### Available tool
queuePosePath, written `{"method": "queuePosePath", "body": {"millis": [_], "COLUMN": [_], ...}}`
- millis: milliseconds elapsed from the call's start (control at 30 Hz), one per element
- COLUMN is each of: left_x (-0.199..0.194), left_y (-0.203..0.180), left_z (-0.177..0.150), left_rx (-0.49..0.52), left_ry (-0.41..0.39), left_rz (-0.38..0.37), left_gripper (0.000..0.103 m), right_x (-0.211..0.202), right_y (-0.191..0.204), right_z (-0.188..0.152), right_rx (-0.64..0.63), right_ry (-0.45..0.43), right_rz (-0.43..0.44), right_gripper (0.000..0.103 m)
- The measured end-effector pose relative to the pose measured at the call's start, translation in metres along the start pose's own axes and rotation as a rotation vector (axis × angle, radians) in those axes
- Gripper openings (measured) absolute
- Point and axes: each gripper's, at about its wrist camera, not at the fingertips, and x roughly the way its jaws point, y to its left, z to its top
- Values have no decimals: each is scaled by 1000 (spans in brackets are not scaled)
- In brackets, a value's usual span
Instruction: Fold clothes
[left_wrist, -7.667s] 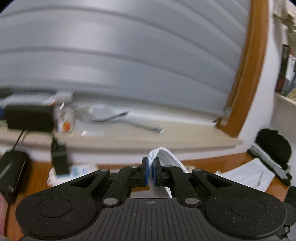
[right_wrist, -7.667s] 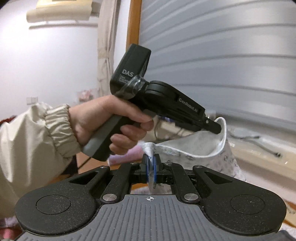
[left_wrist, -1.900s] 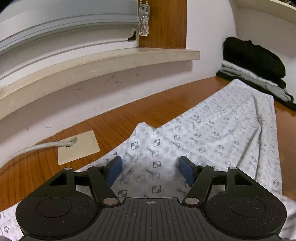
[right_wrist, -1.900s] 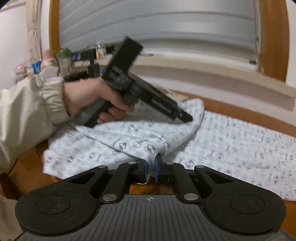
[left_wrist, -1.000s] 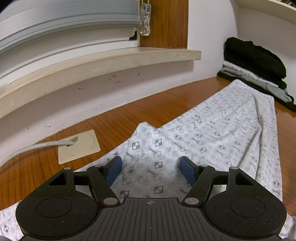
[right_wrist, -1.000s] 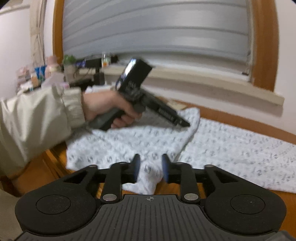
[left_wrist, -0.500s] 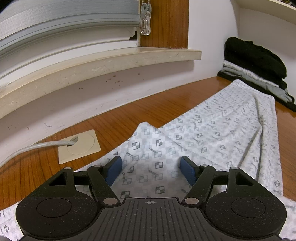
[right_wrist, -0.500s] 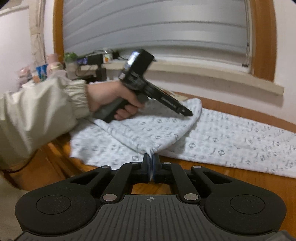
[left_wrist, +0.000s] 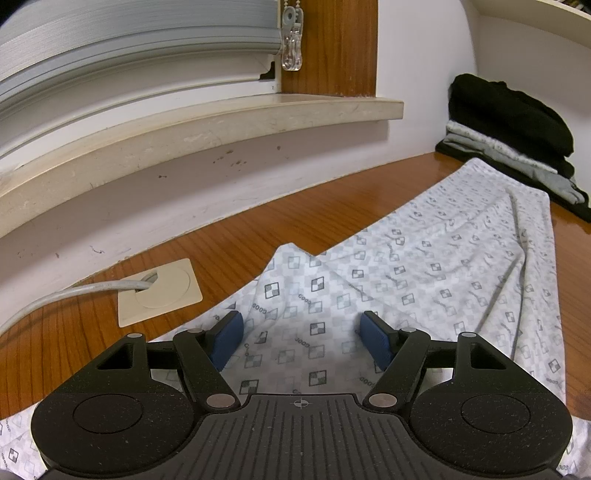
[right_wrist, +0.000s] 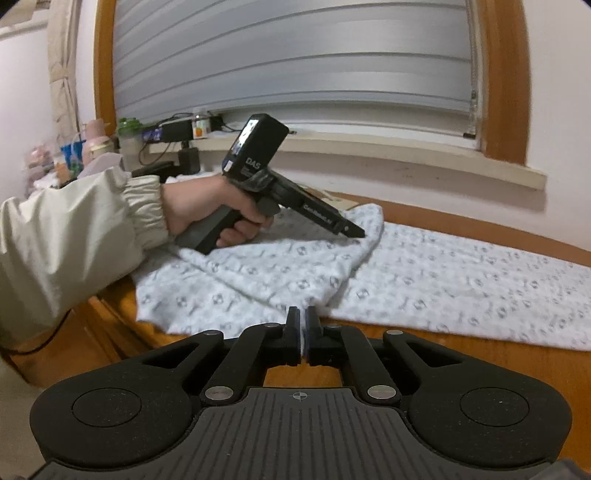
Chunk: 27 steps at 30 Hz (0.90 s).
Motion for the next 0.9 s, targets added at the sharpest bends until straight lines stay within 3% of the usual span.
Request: {"method": "queuePosePath", "body": {"millis": [100,300,433,467,500,567,733,900], "left_x": [0,0,-1,-1,-1,-4,-28,-82], "left_y": [0,0,0,0,0,0,12,57], "left_z": [0,0,0,0,0,-1,-5,-4], "left_rx": [0,0,2,2,2,-6,-80,-220], "left_ry": [0,-1,-2,-3,-4,-13,-63,-163], "left_rz": [0,-1,1,2,4,15,17,71], "left_gripper": [74,74,74,74,74,75,75,75], "right_x": [18,33,34,35,35,35,33,53], "right_y": [-1,1,-3,-4,-5,-6,-9,9], "right_z": [1,-8,-12,-12,-12,-9,9,59], "right_rx": [-6,-22,-5,0,8,19,35,-64], "right_ry": [12,57,68,68,67,57,12,-66], "right_rz": [12,12,11,16,25,39,77,105], "right_gripper": [25,35,35,31,17,7,5,5]}}
